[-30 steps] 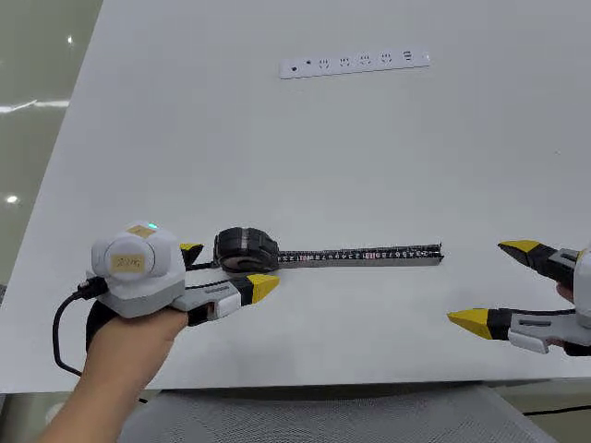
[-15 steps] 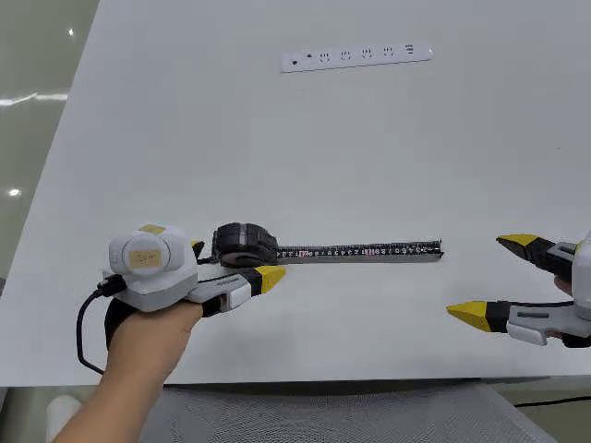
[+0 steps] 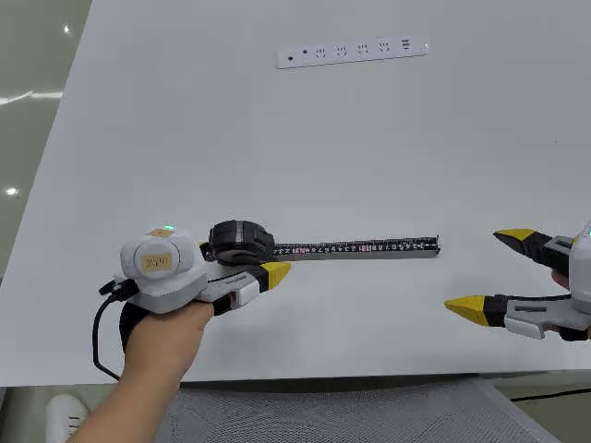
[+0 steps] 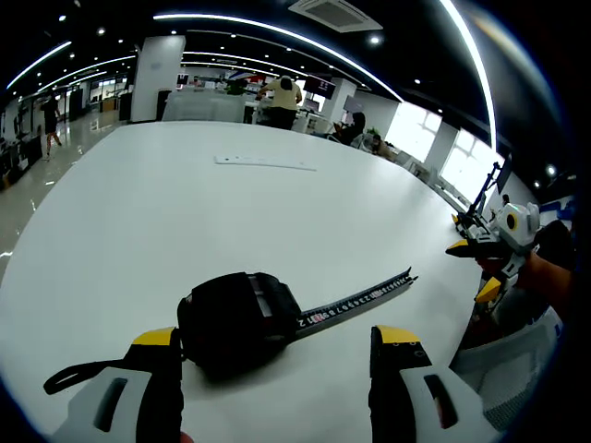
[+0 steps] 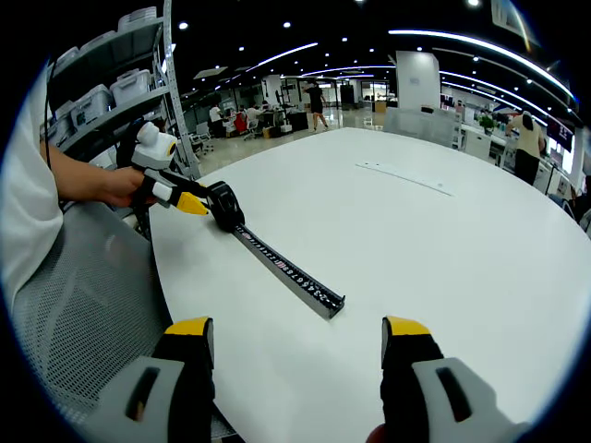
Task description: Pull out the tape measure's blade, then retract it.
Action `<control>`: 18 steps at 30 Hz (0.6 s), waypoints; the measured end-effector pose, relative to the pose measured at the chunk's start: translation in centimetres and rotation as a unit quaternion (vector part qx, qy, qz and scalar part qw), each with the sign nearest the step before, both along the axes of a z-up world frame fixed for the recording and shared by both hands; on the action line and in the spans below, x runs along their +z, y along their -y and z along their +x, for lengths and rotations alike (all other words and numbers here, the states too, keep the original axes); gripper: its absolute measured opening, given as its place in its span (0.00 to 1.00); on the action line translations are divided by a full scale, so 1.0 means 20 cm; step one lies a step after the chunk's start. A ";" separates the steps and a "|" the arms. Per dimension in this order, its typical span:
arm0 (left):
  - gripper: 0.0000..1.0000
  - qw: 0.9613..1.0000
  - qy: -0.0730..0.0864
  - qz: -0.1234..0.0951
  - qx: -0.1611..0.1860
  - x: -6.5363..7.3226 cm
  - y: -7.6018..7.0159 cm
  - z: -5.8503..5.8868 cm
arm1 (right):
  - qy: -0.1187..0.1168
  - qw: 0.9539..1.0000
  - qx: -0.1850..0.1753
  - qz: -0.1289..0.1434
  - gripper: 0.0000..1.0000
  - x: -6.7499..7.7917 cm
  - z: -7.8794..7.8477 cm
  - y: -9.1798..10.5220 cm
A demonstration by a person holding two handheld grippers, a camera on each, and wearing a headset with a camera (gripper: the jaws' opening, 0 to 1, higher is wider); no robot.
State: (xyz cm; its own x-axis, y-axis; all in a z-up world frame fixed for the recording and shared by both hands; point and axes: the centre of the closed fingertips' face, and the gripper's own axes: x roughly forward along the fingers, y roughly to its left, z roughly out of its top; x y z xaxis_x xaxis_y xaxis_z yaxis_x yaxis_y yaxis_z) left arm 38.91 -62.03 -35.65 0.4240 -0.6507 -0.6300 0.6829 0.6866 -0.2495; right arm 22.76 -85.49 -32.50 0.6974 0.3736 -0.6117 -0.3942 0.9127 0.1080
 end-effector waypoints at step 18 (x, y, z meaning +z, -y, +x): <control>0.74 0.997 0.015 -0.015 0.071 -0.01 0.00 0.06 | 0.015 1.000 0.005 -0.009 0.71 0.00 0.07 -0.02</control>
